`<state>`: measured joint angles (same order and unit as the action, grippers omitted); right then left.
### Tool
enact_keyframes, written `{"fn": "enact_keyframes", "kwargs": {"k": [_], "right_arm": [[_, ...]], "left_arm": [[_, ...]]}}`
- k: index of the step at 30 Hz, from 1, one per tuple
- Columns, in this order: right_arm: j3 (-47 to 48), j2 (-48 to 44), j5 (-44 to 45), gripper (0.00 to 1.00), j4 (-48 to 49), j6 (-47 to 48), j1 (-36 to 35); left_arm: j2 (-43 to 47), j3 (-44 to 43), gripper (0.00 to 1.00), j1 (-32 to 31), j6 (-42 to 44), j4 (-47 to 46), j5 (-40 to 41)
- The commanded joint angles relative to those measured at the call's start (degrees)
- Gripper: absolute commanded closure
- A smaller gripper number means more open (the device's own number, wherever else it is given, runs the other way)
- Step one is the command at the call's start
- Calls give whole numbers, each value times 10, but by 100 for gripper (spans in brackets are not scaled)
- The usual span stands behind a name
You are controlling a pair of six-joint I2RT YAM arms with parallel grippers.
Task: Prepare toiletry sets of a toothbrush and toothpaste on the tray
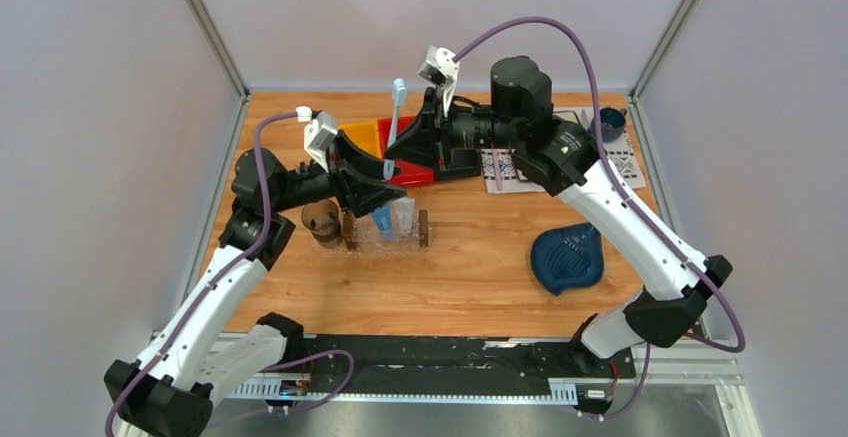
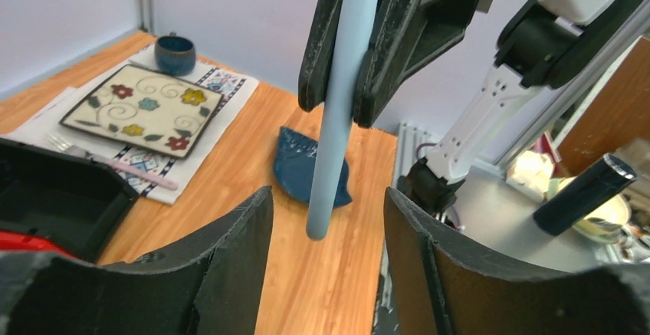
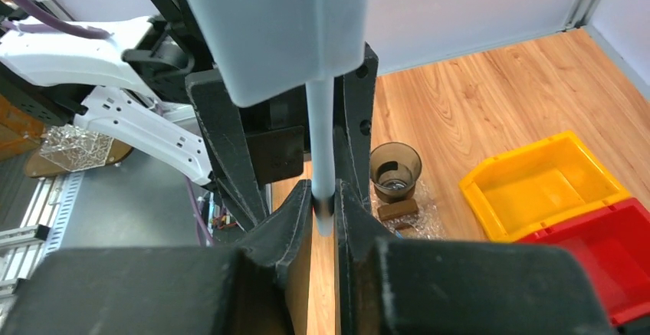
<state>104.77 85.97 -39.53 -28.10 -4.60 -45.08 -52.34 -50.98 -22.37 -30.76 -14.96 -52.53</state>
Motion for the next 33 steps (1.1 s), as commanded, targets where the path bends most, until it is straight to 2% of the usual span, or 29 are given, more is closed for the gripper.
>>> {"fn": "enact_keyframes", "kwargs": {"k": [1,7,13,19,33], "right_arm": [[18,-33,35,100,-19,36,-1],[-22,-64,80,100,-35,83,-2],[-58,-85,95,100,-49,109,0],[-82,-80,59,100,-67,118,-1],[-91,-52,-43,100,-102,142,-17]], "left_arm": [[21,-58,36,7,122,140,-9],[40,-116,36,10,252,308,19],[44,-162,36,12,285,359,23],[27,-197,36,12,246,321,-6],[-19,-202,34,12,172,183,-35]]}}
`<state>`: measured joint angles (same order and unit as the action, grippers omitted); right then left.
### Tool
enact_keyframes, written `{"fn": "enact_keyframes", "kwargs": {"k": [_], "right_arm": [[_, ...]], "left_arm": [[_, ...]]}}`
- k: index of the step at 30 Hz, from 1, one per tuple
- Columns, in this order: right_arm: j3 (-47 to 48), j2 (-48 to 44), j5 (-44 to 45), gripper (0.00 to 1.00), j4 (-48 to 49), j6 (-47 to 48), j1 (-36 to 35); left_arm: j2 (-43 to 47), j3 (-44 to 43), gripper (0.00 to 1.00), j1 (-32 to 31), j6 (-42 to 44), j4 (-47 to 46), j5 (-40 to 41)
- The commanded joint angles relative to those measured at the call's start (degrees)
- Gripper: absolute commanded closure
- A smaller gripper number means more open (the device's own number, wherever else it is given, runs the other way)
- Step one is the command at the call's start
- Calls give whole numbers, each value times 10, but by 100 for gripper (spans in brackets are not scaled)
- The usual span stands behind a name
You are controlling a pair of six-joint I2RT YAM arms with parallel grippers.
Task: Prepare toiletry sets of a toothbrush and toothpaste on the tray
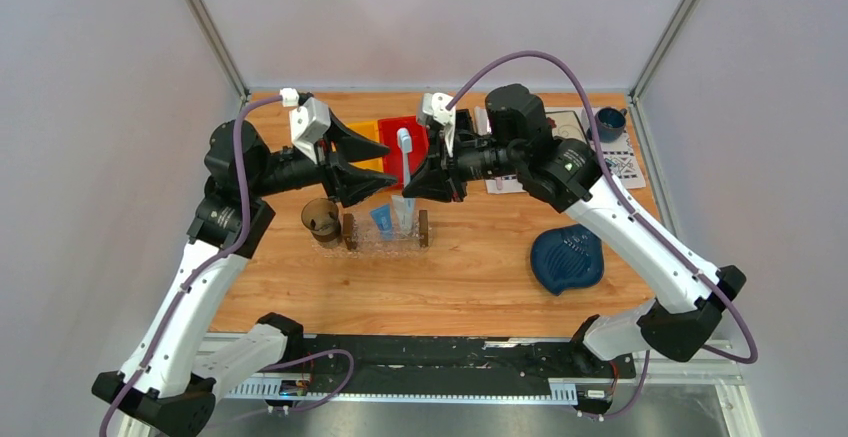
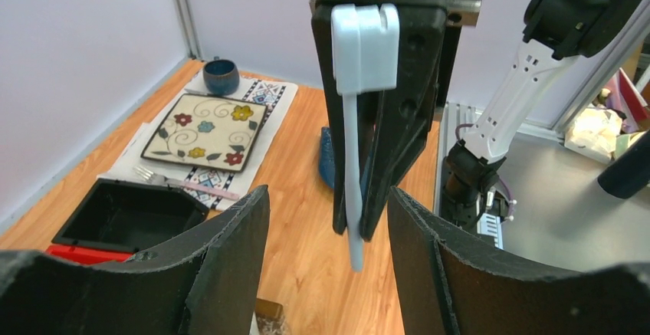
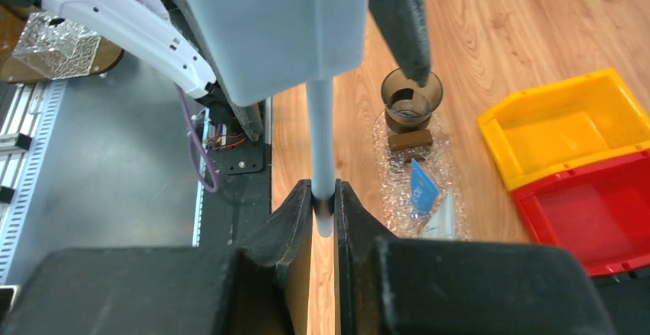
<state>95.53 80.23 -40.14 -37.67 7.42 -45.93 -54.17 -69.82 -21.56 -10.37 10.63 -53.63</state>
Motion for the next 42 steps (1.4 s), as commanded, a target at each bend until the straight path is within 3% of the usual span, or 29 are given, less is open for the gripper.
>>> {"fn": "enact_keyframes", "kwargs": {"k": [1,16,27,37,40,42], "right_arm": [[1,6,-42,100,-9,24,-10],[8,28,-52,100,-26,43,-26],[19,31,-46,100,-29,48,-29],[13,27,-40,100,-33,53,-29],[13,28,-38,100,-31,53,-29],[12,27,-33,100,-28,53,-29]], "left_arm": [[-2,-13,34,4,-34,-78,-29],[-8,19,35,4,-66,-145,-68],[-8,43,42,4,-59,-150,-70],[-8,41,60,4,-55,-141,-75],[-10,41,71,3,-61,-141,-76],[-11,42,85,4,-67,-142,-78]]}}
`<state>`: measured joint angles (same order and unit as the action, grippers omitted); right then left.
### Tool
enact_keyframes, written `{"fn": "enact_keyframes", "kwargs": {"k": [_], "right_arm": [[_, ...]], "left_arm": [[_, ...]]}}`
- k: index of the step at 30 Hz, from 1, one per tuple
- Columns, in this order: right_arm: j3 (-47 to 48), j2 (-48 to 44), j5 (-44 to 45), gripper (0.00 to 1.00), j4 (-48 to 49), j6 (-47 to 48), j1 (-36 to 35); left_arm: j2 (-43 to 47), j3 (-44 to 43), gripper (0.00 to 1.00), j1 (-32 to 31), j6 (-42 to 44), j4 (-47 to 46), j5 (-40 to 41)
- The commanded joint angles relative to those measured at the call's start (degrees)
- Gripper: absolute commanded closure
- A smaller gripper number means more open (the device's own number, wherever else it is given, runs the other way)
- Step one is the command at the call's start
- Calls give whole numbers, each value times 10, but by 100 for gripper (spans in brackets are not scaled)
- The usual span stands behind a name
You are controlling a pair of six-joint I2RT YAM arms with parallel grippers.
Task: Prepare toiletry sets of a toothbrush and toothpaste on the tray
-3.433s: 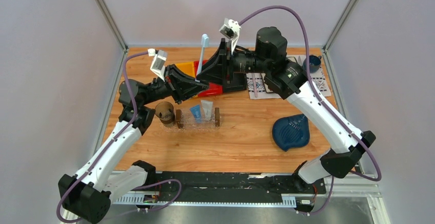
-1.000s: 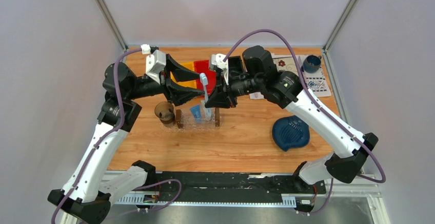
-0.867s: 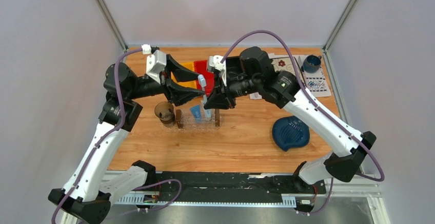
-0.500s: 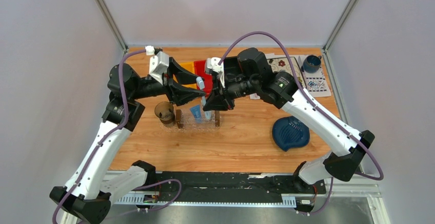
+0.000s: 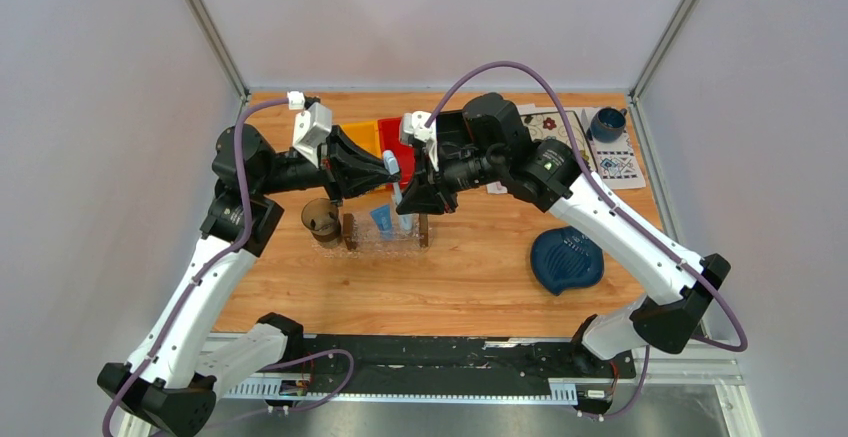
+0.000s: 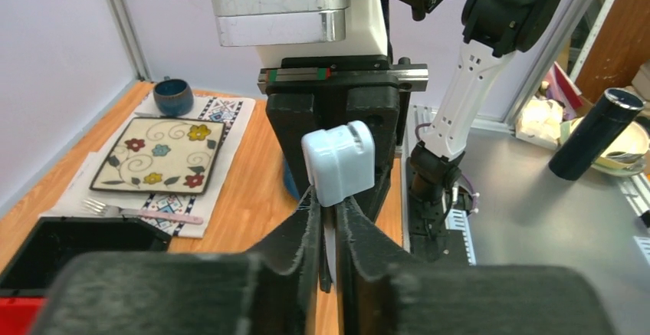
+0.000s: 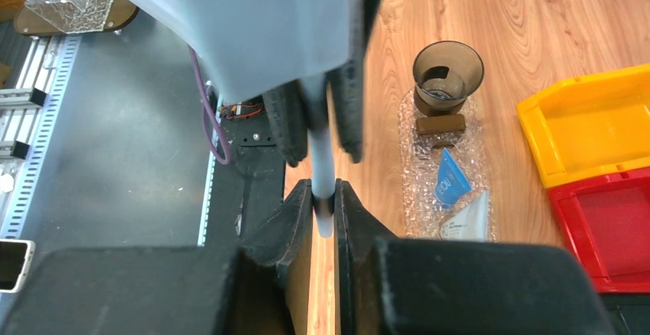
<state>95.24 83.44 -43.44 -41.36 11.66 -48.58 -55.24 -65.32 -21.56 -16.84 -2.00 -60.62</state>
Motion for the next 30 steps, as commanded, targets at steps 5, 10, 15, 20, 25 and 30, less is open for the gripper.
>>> {"fn": "enact_keyframes", "kwargs": {"k": [5,10,15,20,25,30], "right_arm": [[9,-6,26,91,11,10,-3],[4,-13,44,71,8,16,-3],[-1,-21,68,52,3,25,-3],[-11,-30,97,50,-11,47,-4],[-44,-53,123,51,-6,62,1],[-66,-66,133,51,7,59,22]], "left_arm": [[4,-1,100,3,10,3,-2],[16,-2,100,4,56,54,34],[24,6,100,4,91,96,67],[43,12,100,8,144,150,117],[62,34,100,21,159,162,163],[82,74,100,51,146,142,199]]}}
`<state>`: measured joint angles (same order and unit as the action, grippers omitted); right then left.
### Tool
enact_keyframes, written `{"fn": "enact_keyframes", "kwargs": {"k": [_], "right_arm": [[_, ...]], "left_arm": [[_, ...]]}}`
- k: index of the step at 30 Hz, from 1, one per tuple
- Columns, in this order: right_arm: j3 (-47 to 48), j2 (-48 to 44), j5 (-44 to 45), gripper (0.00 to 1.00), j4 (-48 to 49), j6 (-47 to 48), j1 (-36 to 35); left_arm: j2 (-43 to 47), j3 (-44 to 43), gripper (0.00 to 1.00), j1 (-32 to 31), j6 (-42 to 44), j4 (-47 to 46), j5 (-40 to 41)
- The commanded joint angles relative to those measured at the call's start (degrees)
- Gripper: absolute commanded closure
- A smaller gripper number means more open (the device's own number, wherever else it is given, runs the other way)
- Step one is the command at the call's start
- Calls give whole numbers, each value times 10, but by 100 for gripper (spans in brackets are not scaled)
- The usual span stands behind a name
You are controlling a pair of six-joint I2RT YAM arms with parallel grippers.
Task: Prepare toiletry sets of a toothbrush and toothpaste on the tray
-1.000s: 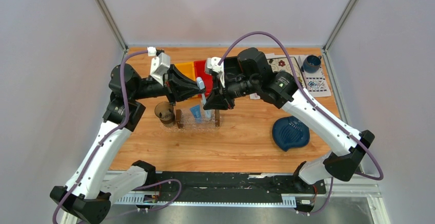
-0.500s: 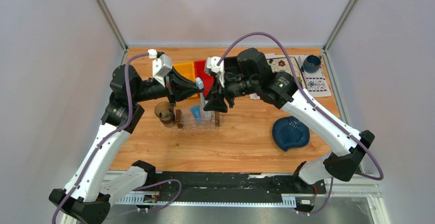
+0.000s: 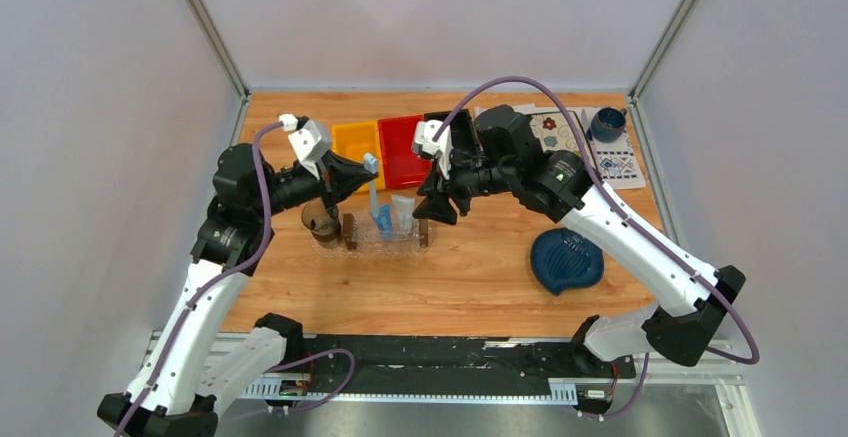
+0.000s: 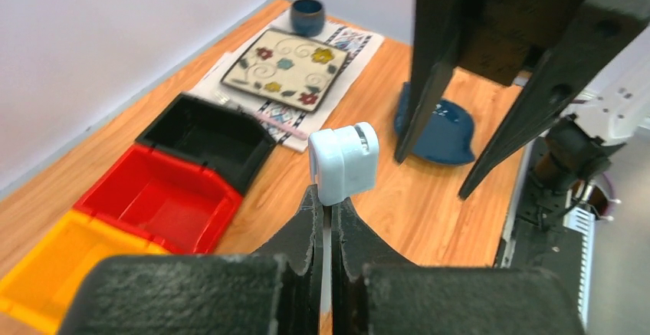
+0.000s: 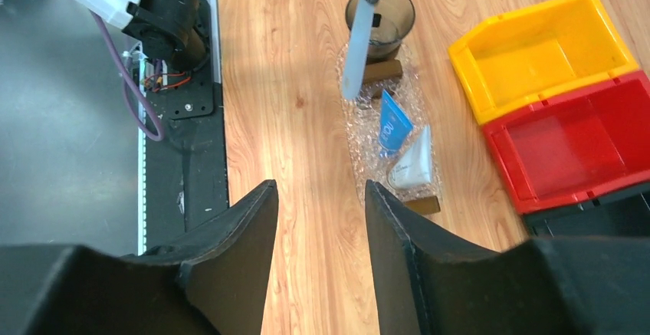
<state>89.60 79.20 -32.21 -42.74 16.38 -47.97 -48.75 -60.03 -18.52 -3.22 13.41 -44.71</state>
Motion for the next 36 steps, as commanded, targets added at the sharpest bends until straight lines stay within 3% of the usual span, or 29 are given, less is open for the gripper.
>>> {"fn": "enact_keyframes", "kwargs": {"k": [1,9,20,28,36], "right_arm": [[-14,-27,23,51,22,12,18],[-60,-49,24,51,50,2,55],[-113,-64,17,52,82,-7,97],[-149,-70,14,52,103,-7,116],[-162,-64,9,52,110,-7,126]], "left_arm": [[24,30,100,26,6,-13,42],[56,79,100,65,8,-29,79],[57,171,100,88,-12,-132,146],[36,248,100,107,-37,-265,125],[4,279,100,109,-53,-320,96]]}}
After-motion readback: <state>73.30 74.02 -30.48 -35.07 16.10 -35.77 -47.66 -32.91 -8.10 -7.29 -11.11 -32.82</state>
